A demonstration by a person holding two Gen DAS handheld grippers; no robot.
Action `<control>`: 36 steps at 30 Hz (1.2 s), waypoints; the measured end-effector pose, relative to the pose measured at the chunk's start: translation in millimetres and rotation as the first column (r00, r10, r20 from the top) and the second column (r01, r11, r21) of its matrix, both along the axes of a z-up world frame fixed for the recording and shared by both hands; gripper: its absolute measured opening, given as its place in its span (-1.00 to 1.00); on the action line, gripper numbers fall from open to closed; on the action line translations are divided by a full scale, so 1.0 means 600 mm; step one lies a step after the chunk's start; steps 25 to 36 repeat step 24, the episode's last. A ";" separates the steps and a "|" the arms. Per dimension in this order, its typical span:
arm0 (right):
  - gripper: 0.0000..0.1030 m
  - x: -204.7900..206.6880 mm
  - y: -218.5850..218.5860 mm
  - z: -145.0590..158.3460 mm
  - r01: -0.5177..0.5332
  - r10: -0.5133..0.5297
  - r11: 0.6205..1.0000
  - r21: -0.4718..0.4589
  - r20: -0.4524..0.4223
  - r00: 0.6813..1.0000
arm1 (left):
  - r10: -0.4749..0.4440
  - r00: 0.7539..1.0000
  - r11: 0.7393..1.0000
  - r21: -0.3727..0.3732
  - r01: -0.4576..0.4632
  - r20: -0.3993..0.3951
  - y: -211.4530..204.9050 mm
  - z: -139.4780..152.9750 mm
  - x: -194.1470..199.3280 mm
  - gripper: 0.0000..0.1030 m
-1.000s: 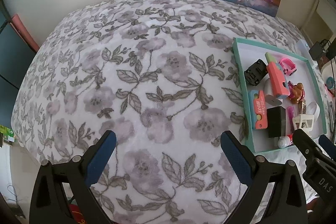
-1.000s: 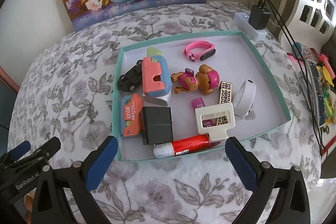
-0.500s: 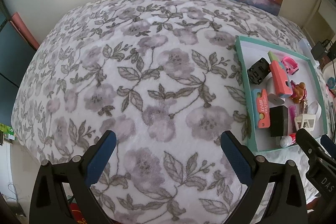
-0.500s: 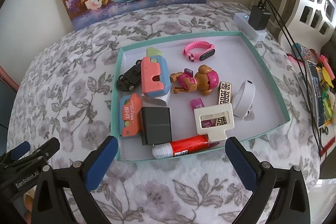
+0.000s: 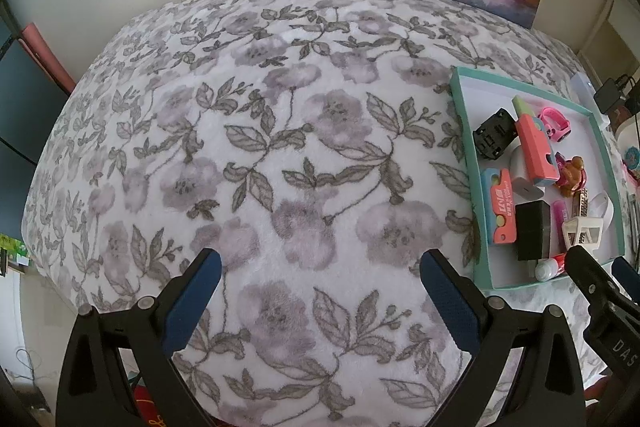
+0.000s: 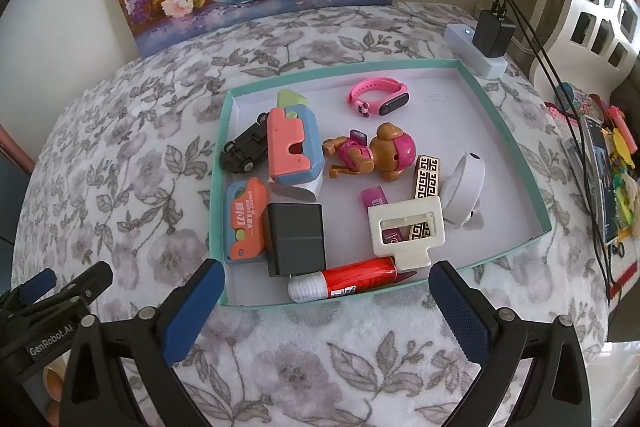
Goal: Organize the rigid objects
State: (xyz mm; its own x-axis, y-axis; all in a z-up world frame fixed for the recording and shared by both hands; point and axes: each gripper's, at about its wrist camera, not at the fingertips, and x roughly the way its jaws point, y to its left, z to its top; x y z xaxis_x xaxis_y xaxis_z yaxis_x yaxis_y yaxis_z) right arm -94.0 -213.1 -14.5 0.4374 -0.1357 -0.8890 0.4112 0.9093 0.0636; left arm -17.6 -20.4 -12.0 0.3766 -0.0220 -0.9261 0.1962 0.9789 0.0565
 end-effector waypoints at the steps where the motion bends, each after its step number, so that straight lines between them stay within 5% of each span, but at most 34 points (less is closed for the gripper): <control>1: 1.00 0.000 0.001 0.000 0.001 -0.001 1.000 0.001 0.000 1.000 | -0.002 1.000 1.000 -0.002 0.002 -0.002 0.000 -0.001 0.000 0.93; 36: 1.00 0.001 0.004 0.000 -0.001 0.001 1.000 -0.004 -0.005 1.000 | -0.037 0.998 0.998 -0.039 0.039 0.051 -0.013 0.018 -0.010 0.93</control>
